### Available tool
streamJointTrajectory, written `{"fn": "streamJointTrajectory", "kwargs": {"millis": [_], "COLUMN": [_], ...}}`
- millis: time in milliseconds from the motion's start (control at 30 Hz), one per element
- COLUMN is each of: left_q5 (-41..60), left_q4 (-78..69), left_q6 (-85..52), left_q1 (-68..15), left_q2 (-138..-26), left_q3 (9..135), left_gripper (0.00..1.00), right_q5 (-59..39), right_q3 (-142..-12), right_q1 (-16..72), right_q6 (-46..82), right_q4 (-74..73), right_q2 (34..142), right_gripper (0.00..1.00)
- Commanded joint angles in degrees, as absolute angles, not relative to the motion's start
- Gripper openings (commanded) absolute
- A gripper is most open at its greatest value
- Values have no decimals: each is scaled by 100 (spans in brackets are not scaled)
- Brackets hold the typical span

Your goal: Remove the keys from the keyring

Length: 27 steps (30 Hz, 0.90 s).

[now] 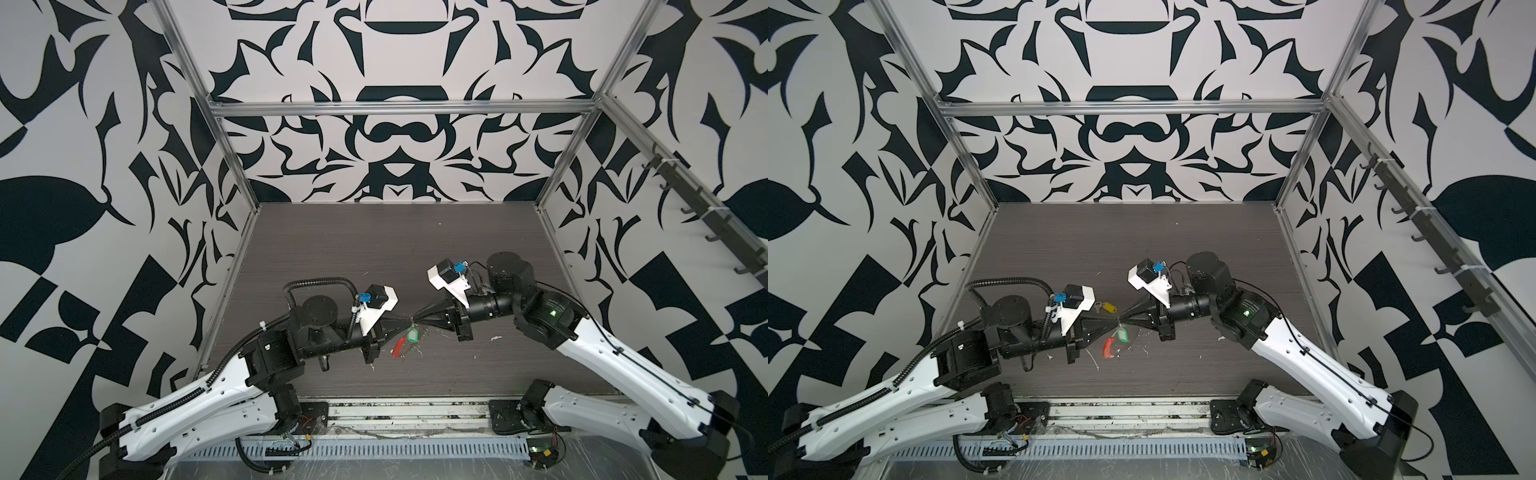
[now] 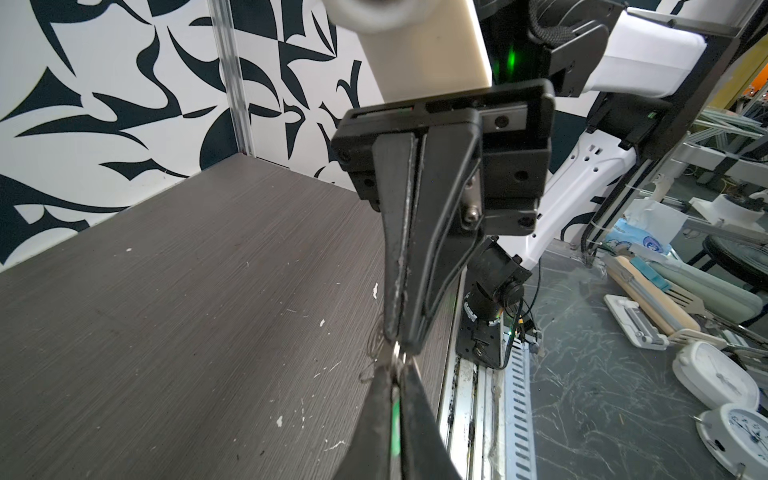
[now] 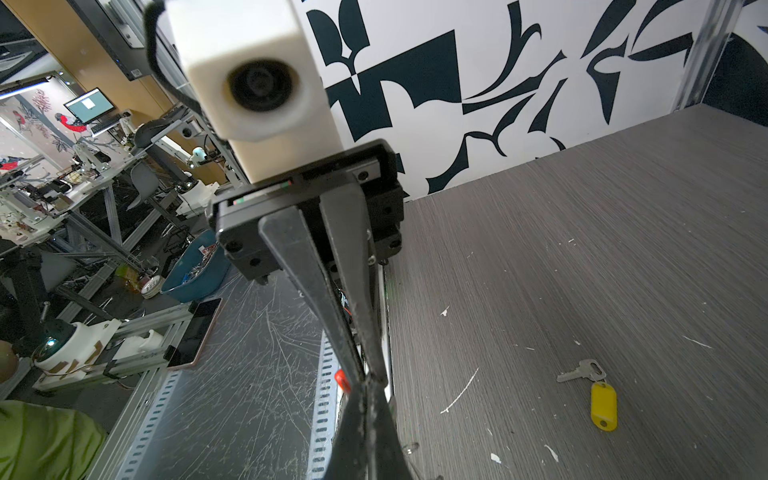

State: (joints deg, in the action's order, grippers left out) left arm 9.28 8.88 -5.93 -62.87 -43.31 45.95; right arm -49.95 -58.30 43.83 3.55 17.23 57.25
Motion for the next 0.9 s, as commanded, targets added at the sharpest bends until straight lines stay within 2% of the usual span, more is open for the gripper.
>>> {"fn": "streamJointTrajectory", "kwargs": {"millis": [0,333,667,867], "left_q5": [1215,1464,1649,1658], "left_q4": [795,620,580,561], "left_q6": [-613,-756,-823,-826], "left_q1": [-6267,-6253,-6249,-6249], "left_q2": [-4367,-4364,-4412,-4412], "left_q3": [4827,4781,4816,4819], "left_gripper": [6,5,15,9], "right_q5": [-5043,-4940,-4861,-4871], "right_q3": [-6108,-6082,-6058,-6048], "right_q1": [4351,4352,4342,4333], "right_q6": [325,395,398,418], "right_q4": [1547,1463,1450,1431], "right_q2": [5729,5774,5774,5774], "right_gripper": [0,0,0,0]}}
